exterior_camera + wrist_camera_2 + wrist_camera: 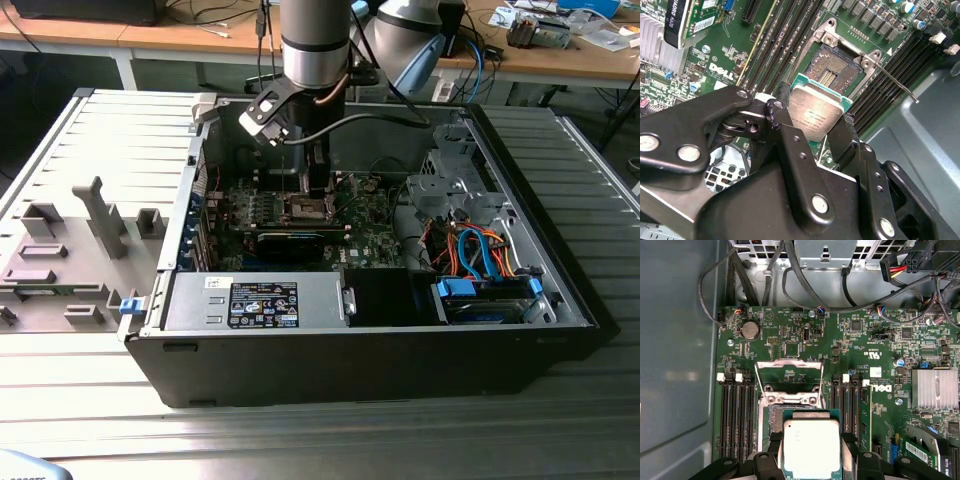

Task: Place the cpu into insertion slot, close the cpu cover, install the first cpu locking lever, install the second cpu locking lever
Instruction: 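Place the cpu into insertion slot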

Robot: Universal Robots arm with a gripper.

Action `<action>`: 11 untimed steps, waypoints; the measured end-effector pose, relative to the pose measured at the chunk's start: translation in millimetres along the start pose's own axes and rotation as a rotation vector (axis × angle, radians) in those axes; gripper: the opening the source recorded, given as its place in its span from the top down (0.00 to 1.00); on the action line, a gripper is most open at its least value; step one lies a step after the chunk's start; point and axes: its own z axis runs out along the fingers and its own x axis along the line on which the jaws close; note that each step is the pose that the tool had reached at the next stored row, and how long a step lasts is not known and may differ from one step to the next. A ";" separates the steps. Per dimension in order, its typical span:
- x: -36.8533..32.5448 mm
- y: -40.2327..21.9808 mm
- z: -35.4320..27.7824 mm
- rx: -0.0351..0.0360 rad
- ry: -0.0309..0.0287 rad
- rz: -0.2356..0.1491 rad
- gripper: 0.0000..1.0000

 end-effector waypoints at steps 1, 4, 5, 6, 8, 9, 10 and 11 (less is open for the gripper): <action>0.0 -0.2 0.1 0.0000 0.0000 0.000 0.45; 0.0 -1.0 0.9 -0.0001 0.0000 0.000 0.45; 0.0 -1.1 0.9 0.0000 0.0000 0.000 0.45; 0.0 -1.0 1.0 0.0000 0.0000 0.000 0.45; 0.0 -1.1 1.1 0.0000 0.0001 0.000 0.45; 0.0 -1.1 1.2 0.0000 0.0000 0.000 0.45; 0.0 -1.2 1.3 0.0000 0.0000 0.000 0.45; 0.0 -1.2 1.3 0.0000 0.0000 0.000 0.45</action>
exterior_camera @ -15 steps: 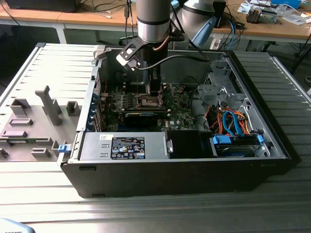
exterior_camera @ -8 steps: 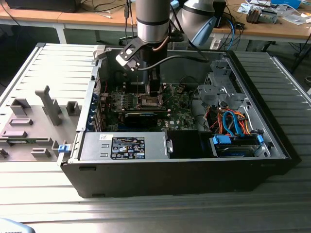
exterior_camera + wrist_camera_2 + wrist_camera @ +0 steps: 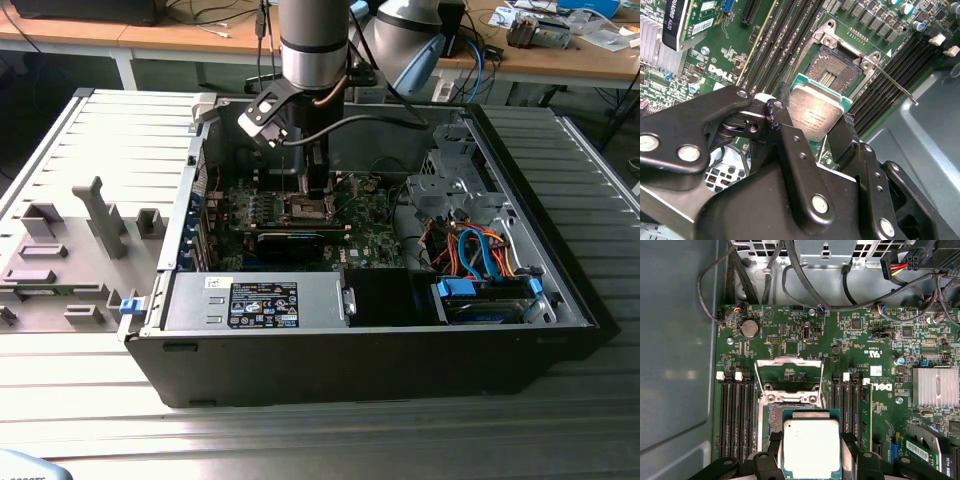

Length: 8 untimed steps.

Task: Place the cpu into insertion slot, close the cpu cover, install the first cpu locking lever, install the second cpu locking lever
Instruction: 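Place the cpu into insertion slot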

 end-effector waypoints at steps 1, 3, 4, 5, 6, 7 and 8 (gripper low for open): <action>0.0 -0.3 0.5 0.0000 0.0000 0.000 0.45; 0.0 -1.2 1.9 0.0000 0.0000 0.000 0.45; 0.0 -1.7 2.4 0.0000 0.0000 0.000 0.45; 0.1 -2.8 3.6 -0.0001 0.0005 0.000 0.45; 0.1 -2.9 3.8 0.0000 0.0014 0.000 0.45; 0.1 -2.9 4.1 -0.0001 0.0020 -0.001 0.45; 0.1 -3.0 4.4 0.0000 0.0026 -0.003 0.45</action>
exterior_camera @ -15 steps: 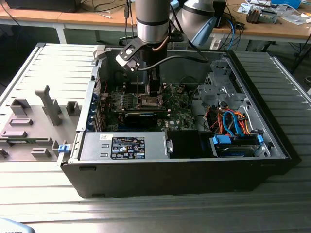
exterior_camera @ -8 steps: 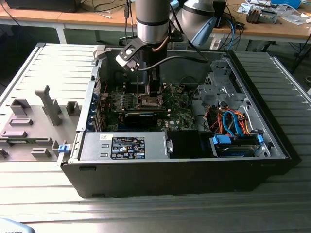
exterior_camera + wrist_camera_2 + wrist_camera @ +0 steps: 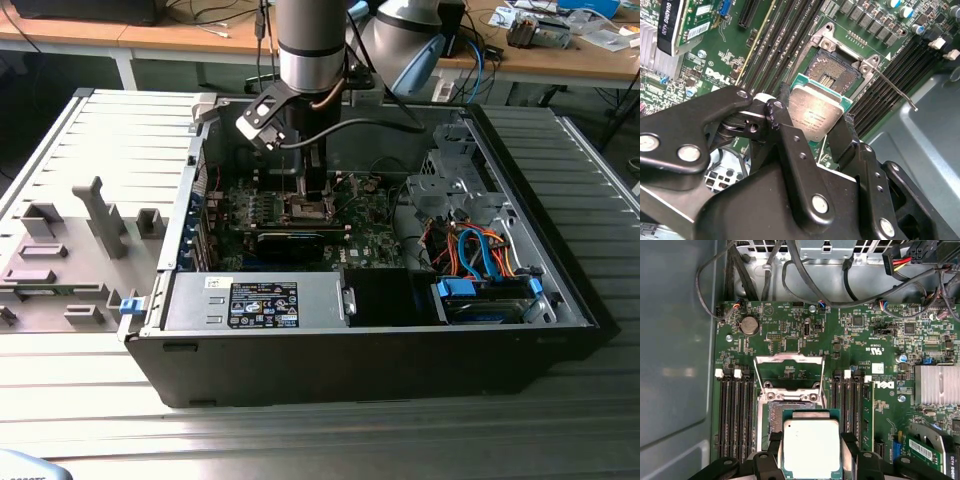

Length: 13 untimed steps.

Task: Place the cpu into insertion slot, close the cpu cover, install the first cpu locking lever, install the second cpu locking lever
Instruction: 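Place the cpu into insertion slot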

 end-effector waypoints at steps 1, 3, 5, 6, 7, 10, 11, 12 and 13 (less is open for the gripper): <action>0.0 0.0 0.2 0.0000 0.0005 -0.003 0.45; 0.0 0.0 0.8 0.0004 0.0019 -0.021 0.45; 0.0 -0.1 1.1 0.0005 0.0020 -0.023 0.45; 0.0 -0.1 1.3 0.0005 0.0021 -0.023 0.45; 0.0 -0.1 1.4 0.0005 0.0021 -0.023 0.45; 0.0 -0.1 2.0 0.0005 0.0021 -0.023 0.45; 0.0 -0.1 2.2 0.0004 0.0021 -0.023 0.45; -0.1 -0.1 2.4 0.0005 0.0021 -0.023 0.45; -0.1 -0.2 2.5 0.0005 0.0021 -0.023 0.45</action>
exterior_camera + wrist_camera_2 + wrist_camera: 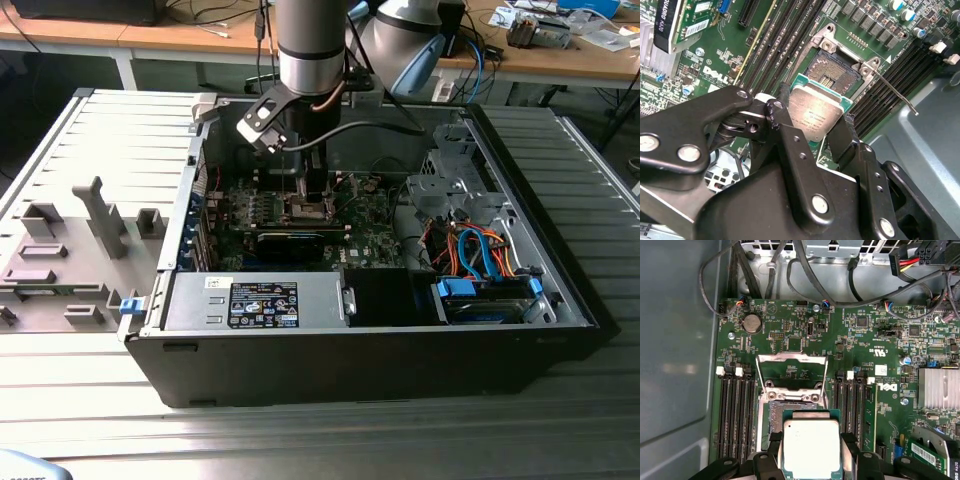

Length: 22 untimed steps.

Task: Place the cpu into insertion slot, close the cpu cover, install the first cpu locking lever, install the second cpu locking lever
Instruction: 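Place the cpu into insertion slot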

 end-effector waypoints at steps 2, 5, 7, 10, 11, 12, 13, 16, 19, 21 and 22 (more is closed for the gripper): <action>0.0 0.0 0.4 0.0000 0.0000 0.000 0.45; 0.0 -0.1 0.9 0.0000 0.0000 0.000 0.45; 0.0 -0.1 1.2 0.0000 0.0000 0.000 0.45; 0.0 -0.1 2.0 0.0000 0.0000 0.000 0.45; 0.0 -0.1 2.2 0.0000 -0.0001 0.000 0.45; -0.1 -0.2 2.4 0.0000 0.0000 0.000 0.45; -0.1 -0.2 2.7 0.0000 -0.0001 0.000 0.45; -0.1 -0.2 3.5 0.0000 0.0000 0.000 0.45; -0.1 -0.3 4.0 0.0000 0.0000 0.000 0.45; -0.1 -0.3 4.3 0.0000 0.0000 0.000 0.45; -0.1 -0.3 4.5 -0.0001 0.0000 0.000 0.45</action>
